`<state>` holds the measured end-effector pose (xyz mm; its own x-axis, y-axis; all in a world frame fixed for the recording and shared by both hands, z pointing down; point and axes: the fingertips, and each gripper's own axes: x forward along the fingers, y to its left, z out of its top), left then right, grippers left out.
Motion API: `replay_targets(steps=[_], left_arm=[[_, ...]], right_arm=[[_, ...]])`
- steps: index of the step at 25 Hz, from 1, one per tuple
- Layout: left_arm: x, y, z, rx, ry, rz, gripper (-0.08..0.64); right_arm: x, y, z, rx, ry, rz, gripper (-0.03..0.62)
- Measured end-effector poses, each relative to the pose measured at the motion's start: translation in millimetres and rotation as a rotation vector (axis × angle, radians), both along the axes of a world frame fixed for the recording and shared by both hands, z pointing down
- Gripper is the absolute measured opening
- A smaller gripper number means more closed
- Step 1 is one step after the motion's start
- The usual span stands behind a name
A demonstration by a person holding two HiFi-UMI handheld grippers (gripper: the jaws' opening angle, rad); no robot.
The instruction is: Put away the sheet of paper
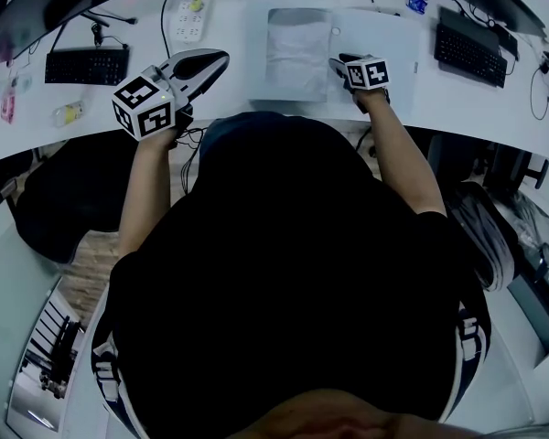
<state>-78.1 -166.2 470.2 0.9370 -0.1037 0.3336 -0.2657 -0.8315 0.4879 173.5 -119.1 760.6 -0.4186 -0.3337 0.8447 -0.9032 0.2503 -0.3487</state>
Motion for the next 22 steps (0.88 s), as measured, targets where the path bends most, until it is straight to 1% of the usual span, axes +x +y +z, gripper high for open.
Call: replay_targets(steps=[4, 8, 11, 22], left_arm=[[5, 1, -3, 0.008, 0.0, 0.01, 0.02], [10, 3, -4, 0.015, 0.003, 0.014, 0.02], [19, 8, -5, 0.019, 0.004, 0.035, 0.02], [39, 17, -11, 0.031, 0.006, 0.097, 0.02]], right_arm=[[6, 1, -10, 0.045, 0.038, -0.013, 0.156], [10, 1, -22, 0.08, 0.034, 0.005, 0.156], [15, 4, -32, 0.11, 0.042, 0.01, 0.156], [20, 9, -81, 0.222, 0.006, 0.054, 0.155]])
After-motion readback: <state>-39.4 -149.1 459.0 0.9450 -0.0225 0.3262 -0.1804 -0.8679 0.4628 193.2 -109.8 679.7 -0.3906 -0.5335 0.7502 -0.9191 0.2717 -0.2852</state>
